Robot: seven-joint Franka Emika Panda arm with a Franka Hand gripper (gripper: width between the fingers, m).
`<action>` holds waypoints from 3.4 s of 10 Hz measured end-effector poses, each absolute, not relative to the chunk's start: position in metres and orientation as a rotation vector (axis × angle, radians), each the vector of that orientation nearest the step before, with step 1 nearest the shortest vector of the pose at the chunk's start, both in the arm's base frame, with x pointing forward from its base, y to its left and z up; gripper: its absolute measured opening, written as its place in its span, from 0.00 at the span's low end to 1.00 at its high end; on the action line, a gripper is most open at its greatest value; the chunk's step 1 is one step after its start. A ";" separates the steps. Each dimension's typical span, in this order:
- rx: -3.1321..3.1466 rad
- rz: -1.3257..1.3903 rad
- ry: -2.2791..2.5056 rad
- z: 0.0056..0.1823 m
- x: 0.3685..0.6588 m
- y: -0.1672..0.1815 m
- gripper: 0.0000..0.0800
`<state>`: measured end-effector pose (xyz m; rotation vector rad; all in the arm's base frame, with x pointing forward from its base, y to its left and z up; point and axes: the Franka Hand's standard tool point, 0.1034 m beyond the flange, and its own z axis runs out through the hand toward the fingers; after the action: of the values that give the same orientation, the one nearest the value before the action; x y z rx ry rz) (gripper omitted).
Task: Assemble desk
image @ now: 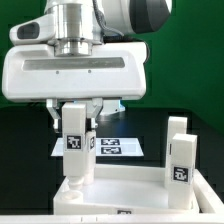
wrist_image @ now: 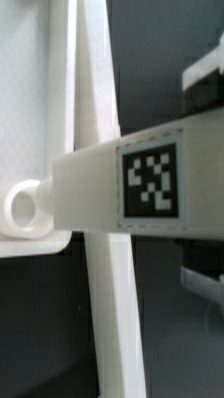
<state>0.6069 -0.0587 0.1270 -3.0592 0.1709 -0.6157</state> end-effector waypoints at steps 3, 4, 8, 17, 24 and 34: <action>-3.065 -0.590 0.170 0.115 0.605 -0.057 0.36; -3.065 -0.594 0.171 0.115 0.605 -0.058 0.36; -3.068 -0.563 0.174 0.115 0.601 -0.064 0.36; -3.083 -0.579 0.170 0.099 0.601 -0.064 0.36; -3.063 -0.527 0.236 0.113 0.606 -0.064 0.78; -2.995 0.006 0.238 0.116 0.617 -0.071 0.65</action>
Offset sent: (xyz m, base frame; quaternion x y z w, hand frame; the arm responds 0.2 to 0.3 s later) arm 0.0001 -0.0007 -0.0070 -0.0015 0.0027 -0.0008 1.0000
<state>0.6170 -0.0705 0.1160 -2.9951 0.2384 0.0055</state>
